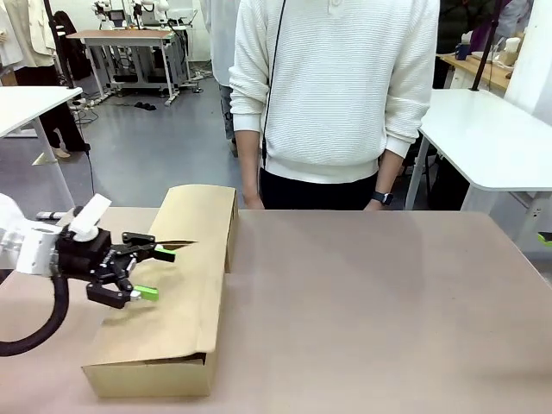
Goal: Place items inside the box.
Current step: Close the lid of the Mailer Box closest to the robot.
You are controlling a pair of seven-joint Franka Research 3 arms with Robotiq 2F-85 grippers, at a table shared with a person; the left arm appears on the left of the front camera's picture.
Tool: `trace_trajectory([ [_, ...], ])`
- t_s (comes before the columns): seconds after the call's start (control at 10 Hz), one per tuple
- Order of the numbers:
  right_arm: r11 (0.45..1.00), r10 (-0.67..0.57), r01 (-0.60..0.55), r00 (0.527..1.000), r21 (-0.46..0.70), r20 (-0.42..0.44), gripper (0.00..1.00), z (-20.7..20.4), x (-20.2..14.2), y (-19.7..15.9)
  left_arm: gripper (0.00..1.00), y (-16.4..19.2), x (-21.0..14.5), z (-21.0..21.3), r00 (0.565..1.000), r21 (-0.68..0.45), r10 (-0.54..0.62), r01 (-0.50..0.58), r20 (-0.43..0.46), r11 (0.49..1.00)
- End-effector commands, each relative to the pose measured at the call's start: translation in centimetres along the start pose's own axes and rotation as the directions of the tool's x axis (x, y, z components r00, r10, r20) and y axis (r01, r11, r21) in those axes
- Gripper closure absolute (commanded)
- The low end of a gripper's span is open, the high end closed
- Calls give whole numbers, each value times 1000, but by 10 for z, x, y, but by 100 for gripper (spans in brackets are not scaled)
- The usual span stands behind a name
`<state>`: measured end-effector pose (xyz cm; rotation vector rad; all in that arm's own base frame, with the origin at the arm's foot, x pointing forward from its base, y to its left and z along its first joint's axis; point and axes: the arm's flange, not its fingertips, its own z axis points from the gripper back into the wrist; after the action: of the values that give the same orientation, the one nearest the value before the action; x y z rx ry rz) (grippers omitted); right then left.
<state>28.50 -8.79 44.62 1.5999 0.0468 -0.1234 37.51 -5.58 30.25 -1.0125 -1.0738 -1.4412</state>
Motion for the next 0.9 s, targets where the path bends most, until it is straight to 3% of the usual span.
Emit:
trace_trajectory([
  [0.0, 1000, -17, 16, 1000, 17, 7, 0, -1, 0, 8, 0, -149, 1, -48, 997, 46, -62, 64, -53, 997],
  [0.7, 1000, -17, 16, 1000, 17, 7, 0, -1, 0, 8, 0, -151, -6, -42, 981, 40, -75, 83, -180, 996],
  [0.8, 1000, -17, 16, 1000, 17, 7, 0, -1, 0, 8, 0, -149, 7, -34, 989, 41, -35, 41, -143, 998],
])
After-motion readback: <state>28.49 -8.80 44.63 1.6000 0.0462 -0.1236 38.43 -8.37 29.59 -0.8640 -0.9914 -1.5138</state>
